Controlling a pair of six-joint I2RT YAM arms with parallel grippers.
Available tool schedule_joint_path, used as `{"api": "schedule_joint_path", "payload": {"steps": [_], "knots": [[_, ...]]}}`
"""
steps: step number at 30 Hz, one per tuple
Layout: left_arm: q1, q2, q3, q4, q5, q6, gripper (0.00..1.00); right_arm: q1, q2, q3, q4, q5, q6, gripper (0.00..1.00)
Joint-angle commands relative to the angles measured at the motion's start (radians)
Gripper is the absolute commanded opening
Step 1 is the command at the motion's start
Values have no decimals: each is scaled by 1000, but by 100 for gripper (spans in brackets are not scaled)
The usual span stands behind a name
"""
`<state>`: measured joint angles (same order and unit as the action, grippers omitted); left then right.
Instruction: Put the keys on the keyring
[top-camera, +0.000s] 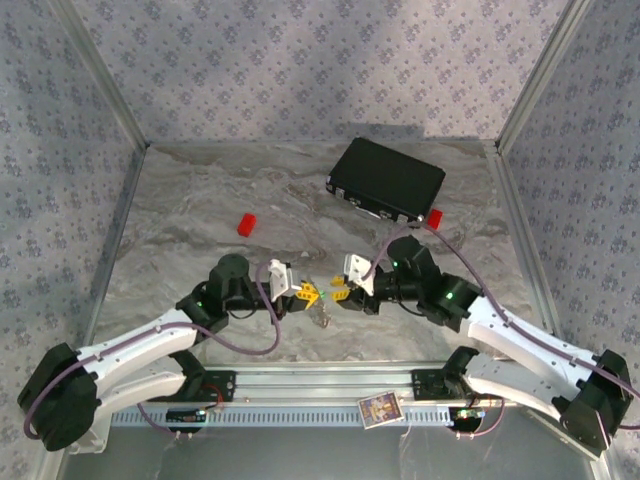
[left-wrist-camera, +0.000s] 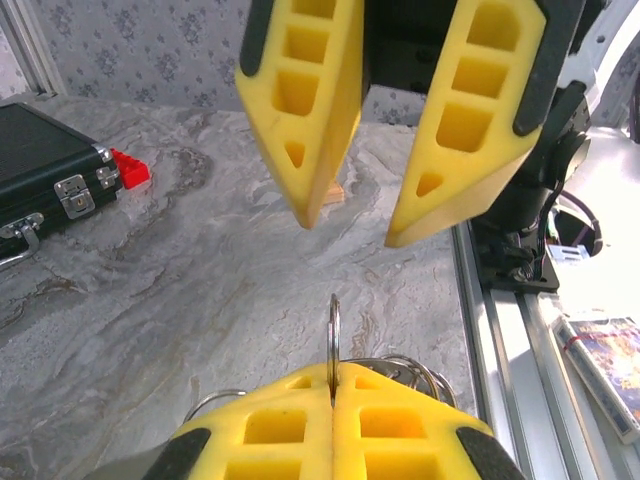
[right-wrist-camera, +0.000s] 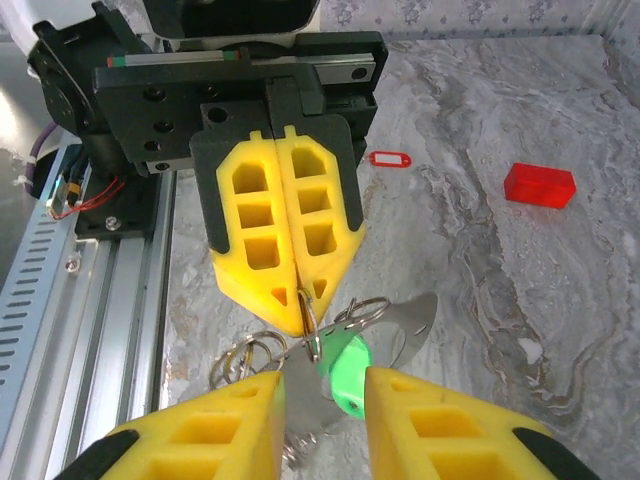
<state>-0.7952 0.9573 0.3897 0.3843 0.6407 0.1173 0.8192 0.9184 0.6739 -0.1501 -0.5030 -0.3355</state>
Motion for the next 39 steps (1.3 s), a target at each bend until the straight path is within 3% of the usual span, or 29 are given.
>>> {"api": "schedule_joint_path", "payload": {"steps": [1, 14, 20, 25, 27, 34, 39], "knots": [[-10, 5, -20, 199, 22, -64, 0, -3, -19, -38, 144, -23, 98, 28], [-13, 10, -11, 185, 46, -58, 0, 13, 60, -17, 159, -35, 104, 22], [-12, 5, -9, 175, 41, -54, 0, 14, 63, -6, 144, -46, 97, 0], [-13, -3, 23, 86, 7, -30, 21, 15, 69, 24, 102, -54, 75, 0], [-13, -9, 42, 33, -7, -13, 23, 18, 79, 53, 48, -46, 46, 0], [-13, -37, 70, -50, -8, 26, 20, 33, 131, 151, -115, -30, -48, 0], [-13, -37, 74, -54, 4, 33, 11, 40, 160, 185, -142, -42, -66, 0]]}}
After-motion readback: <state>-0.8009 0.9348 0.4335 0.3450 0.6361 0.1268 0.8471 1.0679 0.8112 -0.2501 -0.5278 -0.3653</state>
